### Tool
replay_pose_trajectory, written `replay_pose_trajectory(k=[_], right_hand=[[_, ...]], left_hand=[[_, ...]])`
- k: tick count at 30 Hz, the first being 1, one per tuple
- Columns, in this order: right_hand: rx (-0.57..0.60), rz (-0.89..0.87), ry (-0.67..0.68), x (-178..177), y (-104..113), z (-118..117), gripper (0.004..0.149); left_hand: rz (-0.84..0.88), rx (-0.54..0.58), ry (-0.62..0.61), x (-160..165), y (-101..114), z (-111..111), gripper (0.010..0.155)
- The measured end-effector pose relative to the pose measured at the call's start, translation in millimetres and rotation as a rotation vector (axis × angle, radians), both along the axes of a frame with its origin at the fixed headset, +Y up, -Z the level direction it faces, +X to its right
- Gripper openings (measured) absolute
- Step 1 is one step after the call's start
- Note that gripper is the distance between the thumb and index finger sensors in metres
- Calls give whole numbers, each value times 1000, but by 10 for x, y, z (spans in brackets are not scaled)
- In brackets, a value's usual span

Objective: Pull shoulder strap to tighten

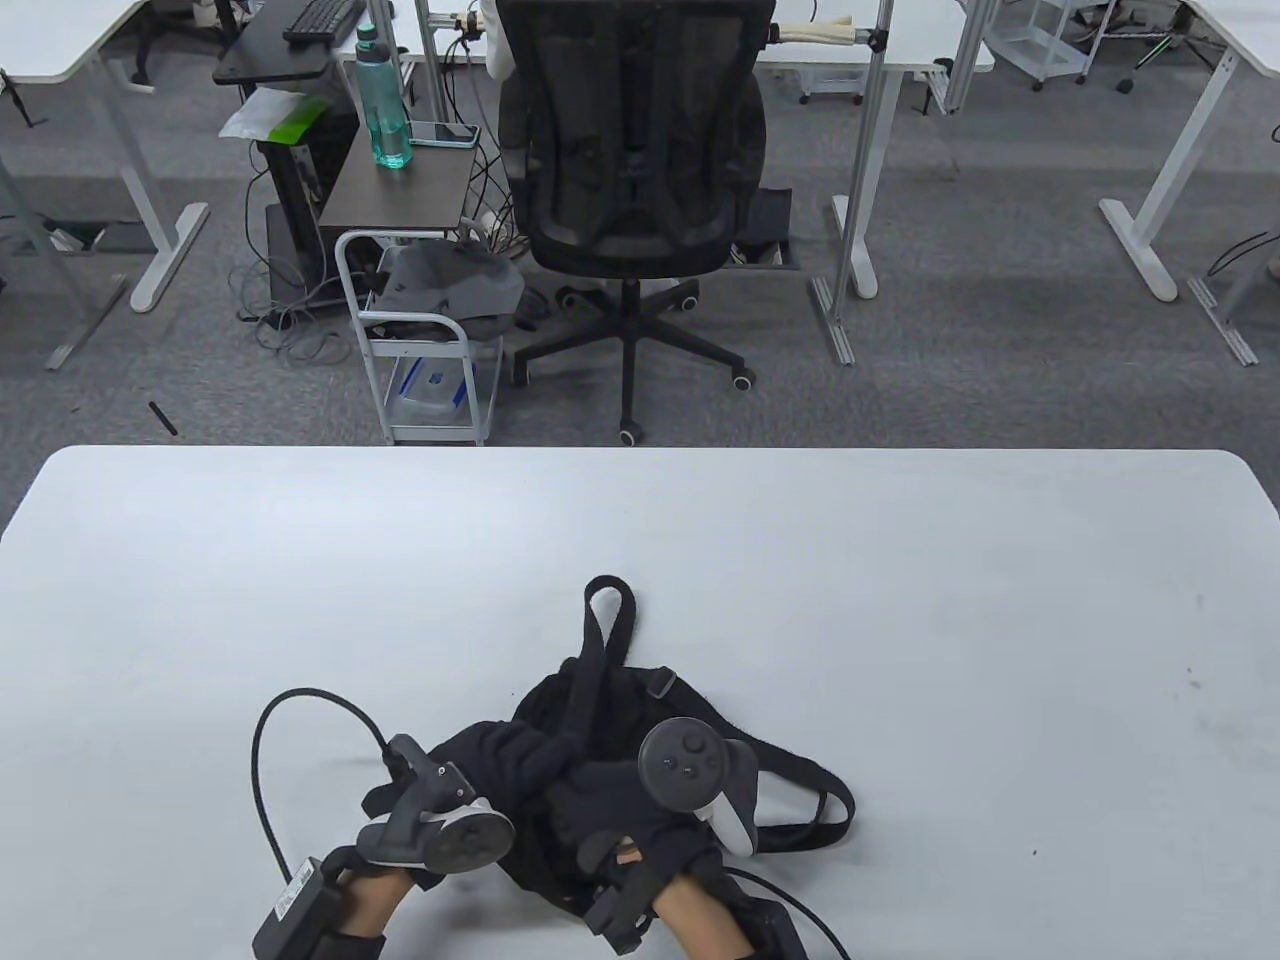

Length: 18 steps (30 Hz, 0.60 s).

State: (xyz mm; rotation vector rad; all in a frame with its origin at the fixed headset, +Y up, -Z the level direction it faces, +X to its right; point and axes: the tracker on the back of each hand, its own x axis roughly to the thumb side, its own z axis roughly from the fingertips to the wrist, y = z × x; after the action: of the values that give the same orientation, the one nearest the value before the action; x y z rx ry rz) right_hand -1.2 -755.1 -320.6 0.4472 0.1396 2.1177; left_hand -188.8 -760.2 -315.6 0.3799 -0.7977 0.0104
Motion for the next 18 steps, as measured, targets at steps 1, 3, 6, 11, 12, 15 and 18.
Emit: replay_pose_trajectory(k=[1,3,6,11,12,15,18], right_hand=[[-3,0,1,-5,-7,-2,40],[-7,7,4,-10,-14,-4,40],[-18,12,21,-24,-23,0,40],[-37,10,38,-31,-42,-15,39],[-42,3,36,-13,-44,-12,39],[10,-27,-23,73,-13,3,50],[-2,-65,-3,94,-4,-12,51]], left_hand=[[-14,13,12,-11,-11,-21,65],[-28,13,38,-63,-8,-57,65],[-20,-6,77,-166,-28,-116,65],[-29,17,90,-230,-8,-94,65],[-44,32,90,-211,12,-65,65],[-60,85,51,-144,75,18,64],[-30,100,-7,-23,135,108,64]])
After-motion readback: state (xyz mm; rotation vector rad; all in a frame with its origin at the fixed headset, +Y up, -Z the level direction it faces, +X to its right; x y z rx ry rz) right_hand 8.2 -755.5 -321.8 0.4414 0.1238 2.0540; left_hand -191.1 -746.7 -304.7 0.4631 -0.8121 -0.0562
